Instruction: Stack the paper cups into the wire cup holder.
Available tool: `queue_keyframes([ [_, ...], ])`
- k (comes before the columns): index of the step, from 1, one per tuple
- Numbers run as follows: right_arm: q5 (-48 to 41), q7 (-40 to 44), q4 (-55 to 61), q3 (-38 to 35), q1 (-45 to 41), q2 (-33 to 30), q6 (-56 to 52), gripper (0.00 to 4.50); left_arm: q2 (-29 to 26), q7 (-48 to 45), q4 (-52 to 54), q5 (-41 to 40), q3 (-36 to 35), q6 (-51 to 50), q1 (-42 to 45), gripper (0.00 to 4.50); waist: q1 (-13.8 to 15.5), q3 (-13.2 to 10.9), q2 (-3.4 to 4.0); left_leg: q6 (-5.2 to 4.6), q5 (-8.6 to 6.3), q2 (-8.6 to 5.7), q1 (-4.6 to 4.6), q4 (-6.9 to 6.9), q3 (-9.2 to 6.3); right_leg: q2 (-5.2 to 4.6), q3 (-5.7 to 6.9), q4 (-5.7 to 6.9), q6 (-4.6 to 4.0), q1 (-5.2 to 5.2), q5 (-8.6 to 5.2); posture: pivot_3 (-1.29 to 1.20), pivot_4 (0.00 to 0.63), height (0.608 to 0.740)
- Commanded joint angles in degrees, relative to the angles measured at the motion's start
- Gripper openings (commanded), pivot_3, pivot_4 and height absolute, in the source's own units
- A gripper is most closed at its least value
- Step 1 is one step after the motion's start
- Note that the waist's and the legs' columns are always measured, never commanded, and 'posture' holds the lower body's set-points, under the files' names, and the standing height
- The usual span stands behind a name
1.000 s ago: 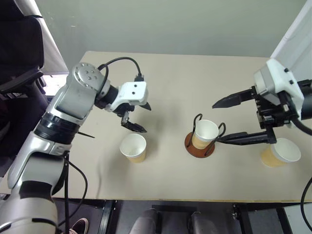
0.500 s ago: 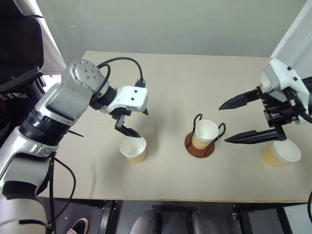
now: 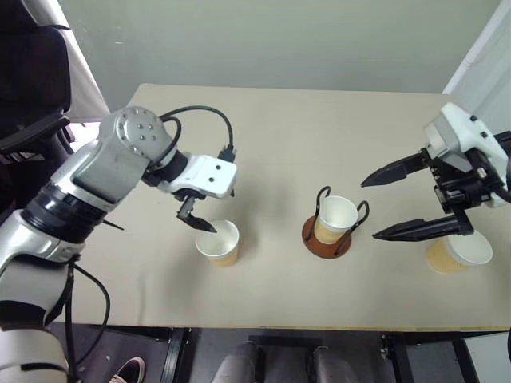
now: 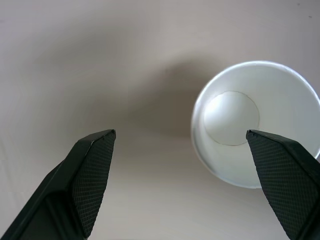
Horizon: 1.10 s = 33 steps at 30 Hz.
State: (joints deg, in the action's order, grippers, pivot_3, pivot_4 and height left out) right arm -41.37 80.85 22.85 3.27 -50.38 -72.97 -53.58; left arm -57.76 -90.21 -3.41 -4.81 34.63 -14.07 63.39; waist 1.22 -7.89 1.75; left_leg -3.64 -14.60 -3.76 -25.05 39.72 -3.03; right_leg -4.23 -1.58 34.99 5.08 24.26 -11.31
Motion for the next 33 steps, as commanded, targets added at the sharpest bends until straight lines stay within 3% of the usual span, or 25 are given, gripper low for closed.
queue_keyframes([
  [1,0.03,-0.06,0.51,-2.00,-0.26,-0.57,0.63,4.39,-0.33,-2.29,1.87,0.29,-1.01,0.16,-0.86,4.50,0.01,0.00,0.00,0.00,0.00,0.00,0.00,0.00,-0.01,0.00,0.01,0.00,0.00,0.00,0.00,0.00,0.150,0.740],
  [12,-0.14,-2.35,1.22,-2.24,0.35,0.69,0.34,4.39,2.49,-2.06,0.30,2.73,-2.24,-0.15,-3.65,4.50,-0.01,0.00,0.00,0.00,0.00,-0.01,0.00,0.01,0.00,0.00,0.01,0.02,0.00,-0.01,0.00,0.00,0.150,0.740],
  [25,-1.42,-8.20,2.79,-5.66,6.04,2.54,-0.70,4.44,7.64,-2.29,-9.93,3.45,-2.48,-2.27,1.49,0.17,0.06,0.00,0.00,-0.01,0.00,-0.01,-0.02,0.05,0.01,-0.02,0.01,0.02,0.01,-0.01,0.01,0.00,0.150,0.740],
  [33,-2.25,-10.85,3.79,-7.26,8.59,3.24,-0.93,4.44,7.50,-2.29,-10.56,0.07,-1.92,-3.93,2.82,0.04,0.08,0.01,0.00,-0.01,0.00,0.00,-0.01,0.04,0.01,-0.01,0.01,0.04,0.02,-0.01,0.01,0.00,0.150,0.740],
])
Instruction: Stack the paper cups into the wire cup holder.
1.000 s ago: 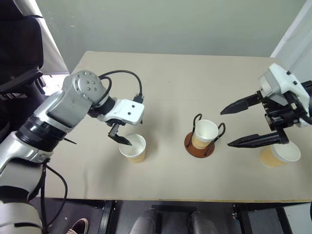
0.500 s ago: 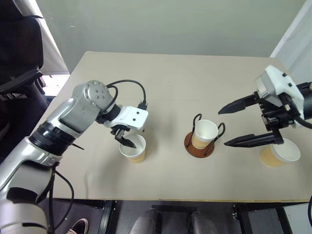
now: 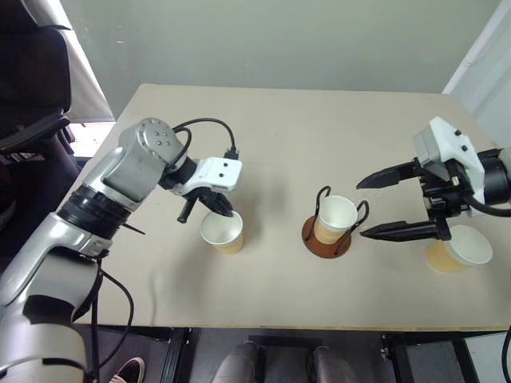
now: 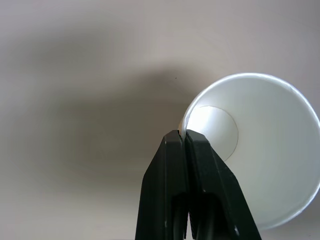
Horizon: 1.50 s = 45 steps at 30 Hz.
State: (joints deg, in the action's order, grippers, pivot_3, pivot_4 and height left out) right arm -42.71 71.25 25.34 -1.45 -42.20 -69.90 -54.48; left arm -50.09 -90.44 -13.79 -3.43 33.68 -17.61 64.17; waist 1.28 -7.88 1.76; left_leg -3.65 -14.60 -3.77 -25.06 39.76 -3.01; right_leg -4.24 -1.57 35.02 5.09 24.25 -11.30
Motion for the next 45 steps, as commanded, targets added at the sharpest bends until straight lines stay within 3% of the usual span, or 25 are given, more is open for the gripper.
queue_keyframes([
  [1,-0.98,-1.67,1.51,-2.73,0.71,0.37,-0.01,4.44,-0.18,-2.06,-0.46,-1.45,-0.87,-0.31,2.20,0.04,0.02,0.00,0.00,0.00,0.00,-0.01,0.00,0.02,0.00,-0.01,0.00,0.00,0.00,0.00,0.00,0.00,0.150,0.740],
  [18,-1.04,-3.84,1.86,-4.01,3.08,1.16,1.78,4.44,0.41,-2.06,-5.10,-4.93,0.39,-0.91,9.36,0.04,0.01,0.00,0.00,0.00,0.00,0.00,-0.03,0.04,0.00,0.00,0.00,0.00,0.02,0.01,0.01,0.00,0.150,0.740],
  [32,3.56,-5.37,-0.67,-8.10,11.59,-1.21,5.73,4.44,15.62,-2.06,-30.56,-4.82,-11.87,0.77,29.75,0.04,0.35,-0.02,-0.03,-0.14,-0.09,0.00,-0.44,0.22,0.05,-0.04,-0.01,-0.07,0.18,0.26,0.01,0.00,0.150,0.740],
  [40,3.91,-8.49,3.46,-18.19,22.10,-0.99,4.72,4.44,22.81,-2.06,-37.07,-7.80,-13.24,1.11,37.12,0.04,1.00,-0.06,-0.06,-0.15,-0.09,-0.03,-1.03,0.33,0.08,-0.12,0.00,-0.05,0.32,0.73,0.03,0.00,0.150,0.740],
  [45,5.52,-8.39,5.71,-25.68,29.75,-1.66,4.08,4.44,24.00,-2.06,-37.37,-10.43,-12.09,1.51,37.72,0.04,0.98,-0.08,-0.04,-0.23,-0.14,-0.03,-0.98,0.30,0.33,-0.11,-0.08,-0.05,0.39,0.76,0.00,0.00,0.150,0.740],
])
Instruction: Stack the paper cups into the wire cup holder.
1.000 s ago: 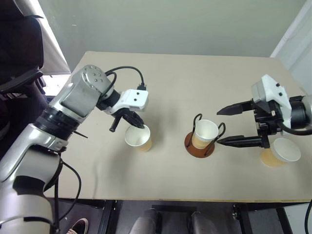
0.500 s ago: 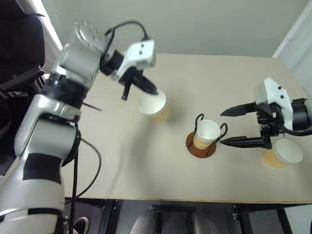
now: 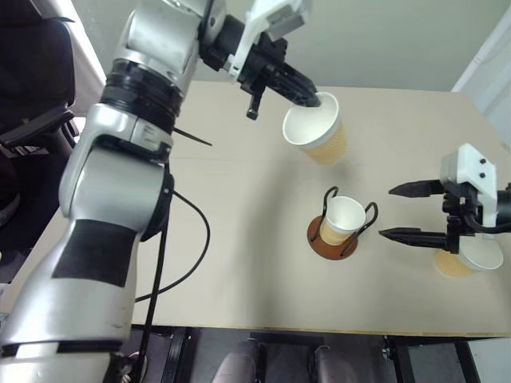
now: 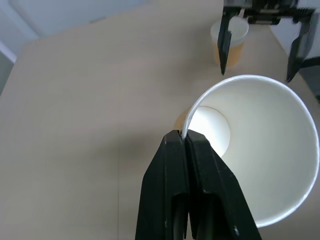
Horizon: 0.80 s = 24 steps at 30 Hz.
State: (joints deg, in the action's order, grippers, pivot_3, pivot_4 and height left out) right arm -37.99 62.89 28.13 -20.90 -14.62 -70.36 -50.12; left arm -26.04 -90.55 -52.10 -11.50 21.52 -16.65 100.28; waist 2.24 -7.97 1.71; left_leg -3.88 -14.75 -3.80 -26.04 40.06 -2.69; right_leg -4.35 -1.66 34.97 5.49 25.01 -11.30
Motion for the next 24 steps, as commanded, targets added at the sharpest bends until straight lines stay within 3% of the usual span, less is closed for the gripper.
queue_keyframes([
  [1,0.89,-0.27,3.58,-7.37,3.29,-1.14,-0.54,4.44,-0.12,-1.95,1.88,-3.23,0.60,0.46,1.05,0.04,-0.03,-0.01,0.00,0.00,0.00,0.03,-0.01,0.02,0.00,-0.03,-0.03,0.04,0.00,0.01,0.00,0.00,0.150,0.740],
  [7,-0.24,-2.78,7.57,-11.75,7.01,0.59,-2.62,4.44,-1.37,-1.95,10.79,-9.47,4.74,-2.91,-2.23,0.04,-0.05,0.01,-0.01,-0.01,0.00,0.04,0.02,0.08,0.02,0.02,-0.02,0.08,0.02,-0.01,0.01,0.00,0.150,0.740],
  [13,-1.65,-4.87,11.26,-15.22,9.80,2.55,-5.40,4.44,-1.41,-1.95,11.92,-12.58,7.75,-3.42,-1.47,0.04,0.04,0.01,-0.01,-0.03,0.01,-0.01,0.03,0.17,0.04,0.02,-0.03,0.09,0.08,-0.07,0.05,0.00,0.150,0.740],
  [24,-5.49,-5.58,16.37,-21.62,11.77,1.88,-9.78,4.44,12.03,-1.89,-11.45,-1.20,4.65,9.63,4.07,0.04,0.43,-0.01,-0.04,-0.22,0.01,-0.13,0.06,0.39,0.11,-0.10,-0.11,0.10,0.33,-0.23,0.19,0.00,0.150,0.740],
])
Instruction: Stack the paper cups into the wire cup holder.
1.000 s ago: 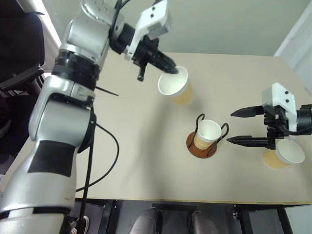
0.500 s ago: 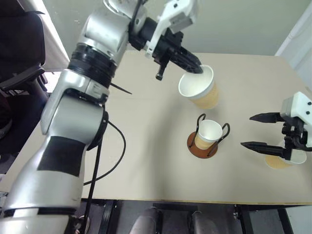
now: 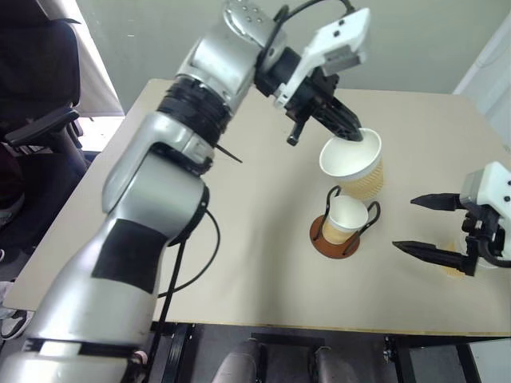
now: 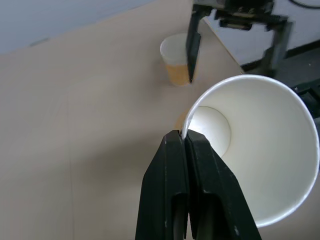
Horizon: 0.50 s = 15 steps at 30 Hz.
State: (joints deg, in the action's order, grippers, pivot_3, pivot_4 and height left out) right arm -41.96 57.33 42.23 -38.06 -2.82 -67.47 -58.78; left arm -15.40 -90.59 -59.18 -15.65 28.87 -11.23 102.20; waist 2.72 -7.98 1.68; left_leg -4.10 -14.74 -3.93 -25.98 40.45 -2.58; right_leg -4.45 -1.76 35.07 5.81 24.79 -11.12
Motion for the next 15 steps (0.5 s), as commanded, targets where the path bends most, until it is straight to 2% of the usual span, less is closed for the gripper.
queue_keyframes([
  [1,-1.74,-0.08,2.71,-5.29,0.03,-1.28,-1.73,4.44,2.07,-1.83,-5.81,4.20,-3.07,5.65,2.22,0.04,-0.05,0.00,0.00,0.00,0.00,0.00,0.01,0.00,0.02,0.02,0.01,0.01,0.00,0.00,0.00,0.00,0.150,0.740],
  [7,-0.74,-0.13,3.09,-10.29,0.48,-3.01,-4.04,4.44,4.29,-1.91,-10.32,8.98,-5.99,9.40,2.38,0.04,0.10,-0.01,-0.01,-0.04,-0.02,0.00,-0.03,0.02,0.04,0.02,0.00,0.00,0.04,0.03,-0.01,0.00,0.150,0.740],
  [15,-1.07,-0.12,4.60,-17.78,-0.40,-5.23,-8.58,4.44,6.12,-1.91,-11.09,11.42,-7.58,10.32,1.96,0.04,0.28,-0.01,-0.02,-0.18,-0.11,-0.03,-0.07,0.11,0.08,-0.01,-0.03,-0.02,0.11,0.03,-0.05,0.00,0.150,0.740],
])
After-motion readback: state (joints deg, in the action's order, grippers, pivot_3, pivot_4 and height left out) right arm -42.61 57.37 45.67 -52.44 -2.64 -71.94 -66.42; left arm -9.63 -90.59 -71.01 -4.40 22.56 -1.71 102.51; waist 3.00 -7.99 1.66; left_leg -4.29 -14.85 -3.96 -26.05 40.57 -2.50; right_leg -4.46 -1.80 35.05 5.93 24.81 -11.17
